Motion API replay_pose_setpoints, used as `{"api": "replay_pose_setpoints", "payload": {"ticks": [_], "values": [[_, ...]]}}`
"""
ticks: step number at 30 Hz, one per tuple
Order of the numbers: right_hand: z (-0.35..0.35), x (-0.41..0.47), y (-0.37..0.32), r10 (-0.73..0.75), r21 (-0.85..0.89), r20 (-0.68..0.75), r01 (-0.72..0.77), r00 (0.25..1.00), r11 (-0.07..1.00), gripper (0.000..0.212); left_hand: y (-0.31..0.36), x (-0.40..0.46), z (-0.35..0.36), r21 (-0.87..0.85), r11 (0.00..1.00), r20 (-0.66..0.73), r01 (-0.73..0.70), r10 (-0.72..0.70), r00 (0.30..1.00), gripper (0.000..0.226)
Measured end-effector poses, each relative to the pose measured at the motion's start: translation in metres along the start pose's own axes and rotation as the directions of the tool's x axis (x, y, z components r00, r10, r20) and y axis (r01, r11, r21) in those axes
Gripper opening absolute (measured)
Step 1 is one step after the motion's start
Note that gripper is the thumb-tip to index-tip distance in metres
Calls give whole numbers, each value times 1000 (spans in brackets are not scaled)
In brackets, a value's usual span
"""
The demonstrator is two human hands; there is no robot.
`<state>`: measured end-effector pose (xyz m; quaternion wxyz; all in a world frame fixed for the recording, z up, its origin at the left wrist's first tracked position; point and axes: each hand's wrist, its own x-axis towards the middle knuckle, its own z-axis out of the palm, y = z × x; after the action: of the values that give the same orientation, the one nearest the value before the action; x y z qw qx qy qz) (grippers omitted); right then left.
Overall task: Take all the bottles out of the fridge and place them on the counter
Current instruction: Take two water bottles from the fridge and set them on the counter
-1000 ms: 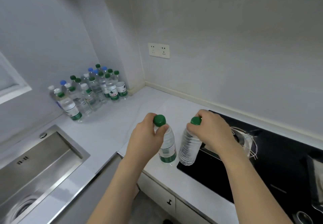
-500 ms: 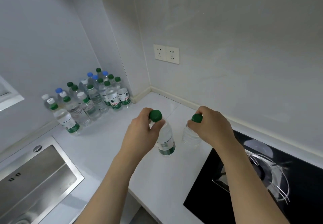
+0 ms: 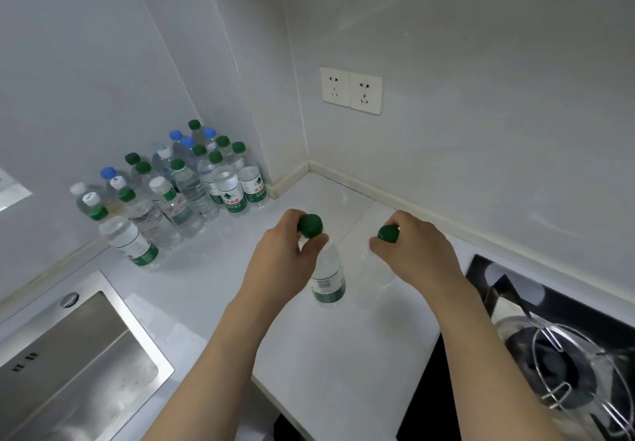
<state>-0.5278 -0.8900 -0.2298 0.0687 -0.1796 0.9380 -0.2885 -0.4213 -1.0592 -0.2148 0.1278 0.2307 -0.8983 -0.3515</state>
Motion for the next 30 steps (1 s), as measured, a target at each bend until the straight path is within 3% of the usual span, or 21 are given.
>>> {"api": "replay_pose_setpoints", "payload": {"ticks": [12, 30], "values": [[58, 60, -94, -22, -33, 56, 24, 998, 999, 20, -80, 74, -63, 12, 1000, 14, 2, -2, 1000, 25], [189, 142, -254, -225, -61, 164, 237, 960, 969, 18, -235, 129, -155, 6, 991, -115, 133, -132, 985, 22]]}}
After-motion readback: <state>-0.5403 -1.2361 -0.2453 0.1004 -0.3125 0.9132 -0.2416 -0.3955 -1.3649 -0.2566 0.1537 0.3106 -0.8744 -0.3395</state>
